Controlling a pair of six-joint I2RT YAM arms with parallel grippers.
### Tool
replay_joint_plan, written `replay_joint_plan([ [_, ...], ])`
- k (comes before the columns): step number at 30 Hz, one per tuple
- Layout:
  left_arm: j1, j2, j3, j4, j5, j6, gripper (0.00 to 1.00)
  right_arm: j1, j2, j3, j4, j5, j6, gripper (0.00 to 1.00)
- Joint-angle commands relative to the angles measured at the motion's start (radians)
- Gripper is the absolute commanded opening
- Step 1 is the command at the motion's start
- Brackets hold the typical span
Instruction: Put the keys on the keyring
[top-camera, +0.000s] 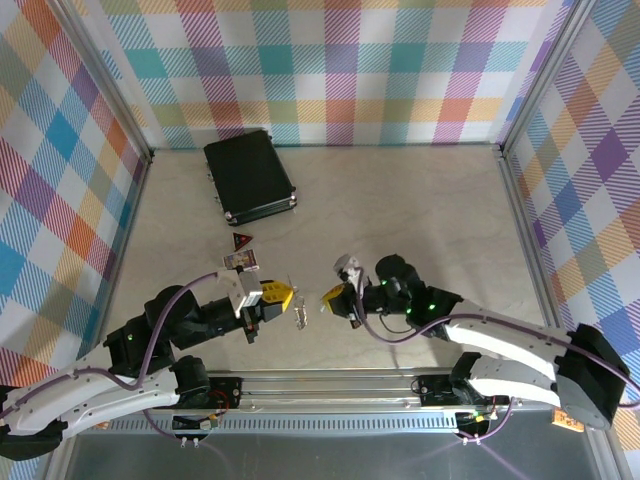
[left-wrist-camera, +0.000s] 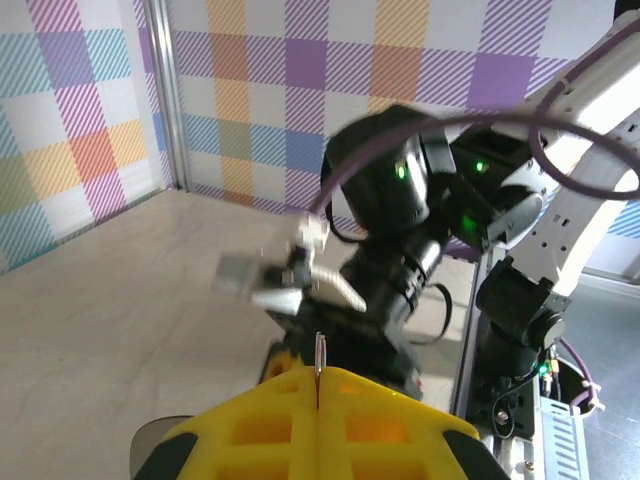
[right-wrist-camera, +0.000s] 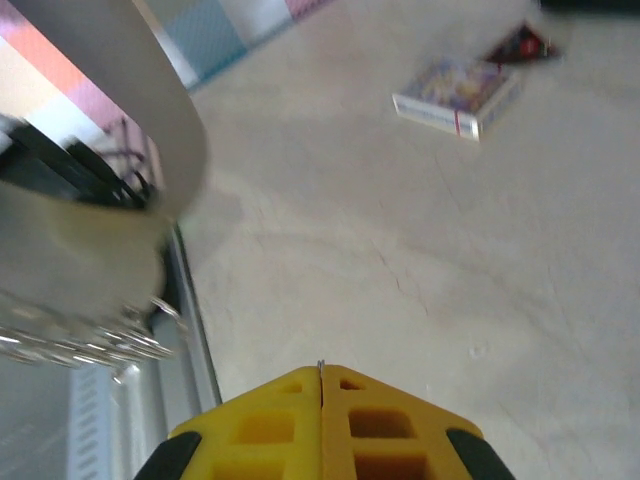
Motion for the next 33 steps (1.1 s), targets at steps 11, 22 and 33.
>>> replay_joint_plan([
  [11,-0.007,0.004,-0.012,-0.027,-0.023,0.041,0.00,0.095,0.160,-0.138,0.240,0.209,0.086,0.00],
  [22,-0.006,0.005,-0.024,-0.015,-0.014,0.038,0.00,0.113,0.225,-0.158,0.184,0.247,0.151,0.00],
  [33,-0.005,0.012,-0.024,-0.016,-0.014,0.036,0.00,0.129,0.322,-0.171,0.241,0.253,0.182,0.00],
])
